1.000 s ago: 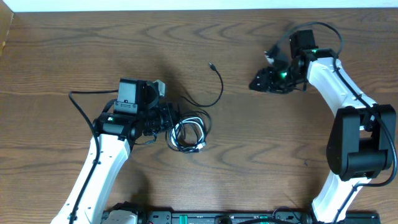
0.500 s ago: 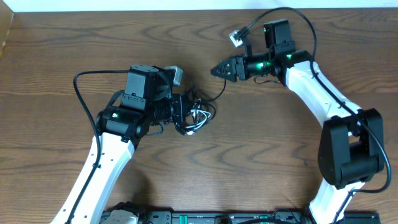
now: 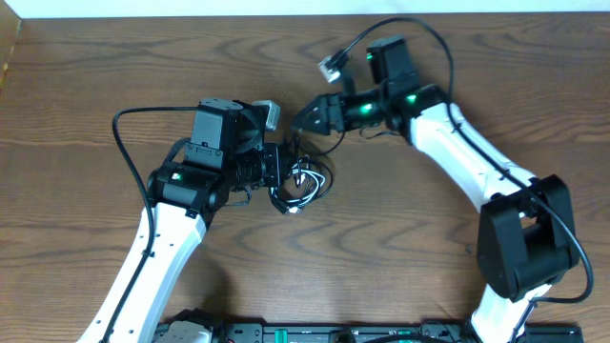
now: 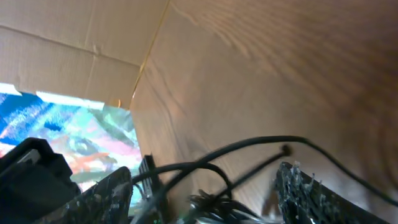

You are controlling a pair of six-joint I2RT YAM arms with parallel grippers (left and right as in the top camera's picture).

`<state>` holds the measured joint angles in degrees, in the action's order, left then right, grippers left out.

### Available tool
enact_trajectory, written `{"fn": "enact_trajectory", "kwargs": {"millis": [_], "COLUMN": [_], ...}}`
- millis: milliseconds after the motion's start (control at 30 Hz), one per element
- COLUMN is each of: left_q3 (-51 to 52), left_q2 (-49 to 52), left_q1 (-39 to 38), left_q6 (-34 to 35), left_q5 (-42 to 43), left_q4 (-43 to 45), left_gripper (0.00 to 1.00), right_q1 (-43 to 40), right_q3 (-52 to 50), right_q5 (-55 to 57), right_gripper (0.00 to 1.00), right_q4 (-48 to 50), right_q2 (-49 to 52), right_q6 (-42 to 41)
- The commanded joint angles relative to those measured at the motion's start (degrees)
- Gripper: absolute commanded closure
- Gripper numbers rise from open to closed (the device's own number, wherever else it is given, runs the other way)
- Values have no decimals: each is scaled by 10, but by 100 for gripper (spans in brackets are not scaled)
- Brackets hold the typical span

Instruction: Untangle cables

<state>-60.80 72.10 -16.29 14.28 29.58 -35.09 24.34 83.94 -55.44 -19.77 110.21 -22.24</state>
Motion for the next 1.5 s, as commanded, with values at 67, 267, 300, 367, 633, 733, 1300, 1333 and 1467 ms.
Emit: {"fn": "enact_trajectory", "kwargs": {"millis": [67, 267, 300, 367, 633, 733, 1300, 1333, 1467], "left_q3": [-12, -12, -12, -12, -25, -41, -47, -47, -47], "left_q2": [-9, -9, -9, -9, -12, -17, -45, -48, -53], "left_q1": [-2, -2, -2, -1, -1, -1, -1, 0, 0], "left_q6": [-12, -12, -12, -12, -11, -9, 182, 182, 182], "left_q5": [-4, -26, -34, -40, -42, -42, -42, -42, -38], "left_q4": [4, 4, 4, 12, 118, 154, 450, 456, 450], "left_gripper": [93, 92, 92, 93, 93, 93, 93, 93, 93], "right_q1": [29, 36, 34, 27, -13, -33, -94, -104, -143], "right_q3": [6, 6, 6, 6, 6, 6, 6, 6, 6], "right_q5": [52, 160, 174, 197, 274, 296, 288, 295, 296], "right_gripper": [34, 73, 79, 94, 99, 99, 99, 99, 99], "right_q4": [-18, -84, -90, -101, -170, -195, -227, -234, -256], "right_q2": [-12, -12, -12, -12, -12, -12, -12, -12, -12], "right_q6": [-21, -46, -48, -47, -28, -2, 62, 60, 63]}}
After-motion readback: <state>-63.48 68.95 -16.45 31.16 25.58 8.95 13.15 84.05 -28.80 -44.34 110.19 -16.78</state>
